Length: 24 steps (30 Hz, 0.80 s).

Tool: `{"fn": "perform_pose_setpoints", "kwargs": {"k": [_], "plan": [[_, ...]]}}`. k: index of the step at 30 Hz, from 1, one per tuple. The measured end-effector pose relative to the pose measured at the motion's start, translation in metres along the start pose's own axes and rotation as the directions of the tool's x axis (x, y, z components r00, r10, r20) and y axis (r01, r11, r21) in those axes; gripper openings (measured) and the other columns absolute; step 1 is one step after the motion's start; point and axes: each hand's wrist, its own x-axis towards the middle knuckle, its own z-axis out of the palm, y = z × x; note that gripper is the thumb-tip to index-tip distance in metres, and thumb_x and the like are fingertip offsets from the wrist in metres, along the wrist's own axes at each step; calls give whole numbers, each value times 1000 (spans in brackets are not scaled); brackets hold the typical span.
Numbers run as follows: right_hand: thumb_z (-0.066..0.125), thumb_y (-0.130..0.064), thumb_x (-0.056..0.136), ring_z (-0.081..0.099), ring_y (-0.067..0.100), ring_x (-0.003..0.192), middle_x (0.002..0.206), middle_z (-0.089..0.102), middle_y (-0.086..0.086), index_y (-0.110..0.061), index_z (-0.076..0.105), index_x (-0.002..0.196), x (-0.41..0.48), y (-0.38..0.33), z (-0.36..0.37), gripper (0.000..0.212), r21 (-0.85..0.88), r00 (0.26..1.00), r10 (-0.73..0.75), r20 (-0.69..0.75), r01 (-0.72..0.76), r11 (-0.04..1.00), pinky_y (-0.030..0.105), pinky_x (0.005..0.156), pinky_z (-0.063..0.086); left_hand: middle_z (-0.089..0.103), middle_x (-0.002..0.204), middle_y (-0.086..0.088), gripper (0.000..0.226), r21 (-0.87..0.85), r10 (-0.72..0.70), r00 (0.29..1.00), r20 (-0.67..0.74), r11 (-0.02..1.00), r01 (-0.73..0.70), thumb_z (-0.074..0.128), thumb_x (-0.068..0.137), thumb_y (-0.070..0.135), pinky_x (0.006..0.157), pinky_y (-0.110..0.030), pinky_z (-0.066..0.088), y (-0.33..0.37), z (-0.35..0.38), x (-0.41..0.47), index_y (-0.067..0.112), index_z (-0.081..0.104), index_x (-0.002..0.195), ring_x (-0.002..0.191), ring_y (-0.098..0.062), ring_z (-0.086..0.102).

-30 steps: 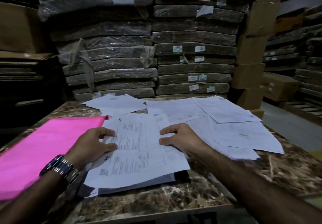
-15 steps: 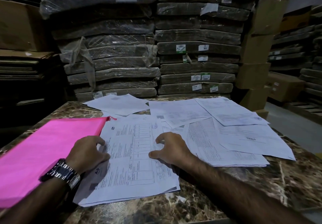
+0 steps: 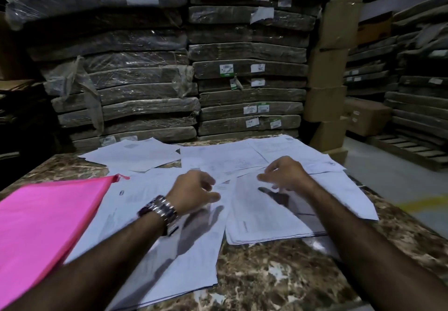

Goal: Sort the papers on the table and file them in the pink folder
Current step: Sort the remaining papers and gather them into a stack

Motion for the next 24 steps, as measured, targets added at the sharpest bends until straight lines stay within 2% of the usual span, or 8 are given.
{"fn": "perform_pose_setpoints", "kwargs": {"k": [5, 9, 11, 13, 15, 18, 21, 24], "plan": [[70, -28, 75, 60, 30, 86, 90, 65, 14, -13, 67, 79, 58, 60, -37, 16, -41, 938, 158, -308, -179, 983, 30, 77, 50, 68, 116, -1, 45, -83, 26, 995, 98, 996, -18, 76, 76, 33, 88, -25, 50, 60, 47, 62, 16, 65, 116, 103, -16, 63], [68, -25, 73, 53, 37, 116, 122, 62, 13, -17, 70, 106, 81, 100, -43, 35, -79, 888, 222, -402, -276, 958, 46, 99, 46, 62, 128, -5, 50, -72, 24, 992, 125, 997, -15, 75, 78, 33, 93, -26, 47, 95, 82, 99, 13, 63, 122, 117, -21, 57], [68, -26, 76, 43, 37, 125, 130, 54, 13, -20, 65, 113, 82, 110, -48, 38, -71, 864, 300, -404, -356, 932, 49, 106, 34, 63, 120, -4, 44, -59, -3, 988, 157, 998, 12, 71, 82, 32, 79, -23, 46, 108, 94, 113, 7, 64, 117, 117, -22, 55], [69, -32, 76, 36, 37, 130, 134, 47, 16, -21, 60, 117, 83, 118, -54, 43, -44, 833, 382, -400, -433, 900, 50, 110, 26, 58, 88, 1, 26, -42, -39, 984, 176, 998, 47, 70, 83, 29, 61, -18, 38, 116, 105, 126, 9, 61, 96, 101, -19, 54], [73, -43, 73, 36, 39, 129, 135, 45, 18, -19, 59, 119, 85, 126, -59, 54, 11, 818, 449, -360, -477, 879, 51, 110, 26, 47, 79, 5, 22, -33, -71, 984, 163, 996, 78, 71, 80, 28, 59, -18, 38, 119, 114, 136, 18, 52, 78, 86, -15, 50], [74, -43, 74, 40, 37, 126, 127, 51, 14, -20, 60, 120, 87, 129, -63, 54, 61, 840, 441, -317, -446, 893, 49, 110, 27, 49, 73, 5, 41, 28, -85, 986, 143, 996, 81, 71, 75, 43, 55, -22, 37, 122, 128, 146, 19, 41, 62, 72, -15, 47], [77, -30, 75, 48, 31, 117, 101, 62, 12, -19, 66, 118, 89, 127, -63, 46, 168, 825, 428, -368, -394, 904, 43, 106, 32, 64, 102, -11, 52, 103, -84, 987, 135, 992, 70, 72, 67, 58, 61, -27, 43, 124, 139, 151, 10, 58, 81, 84, -24, 57], [72, -16, 76, 58, 27, 92, 90, 73, 15, -8, 72, 107, 90, 127, -60, 32, 264, 806, 384, -450, -290, 920, 30, 82, 42, 62, 114, -15, 66, 149, -93, 987, 133, 986, 73, 73, 66, 59, 78, -35, 49, 125, 144, 154, 6, 63, 104, 103, -30, 58]]}}
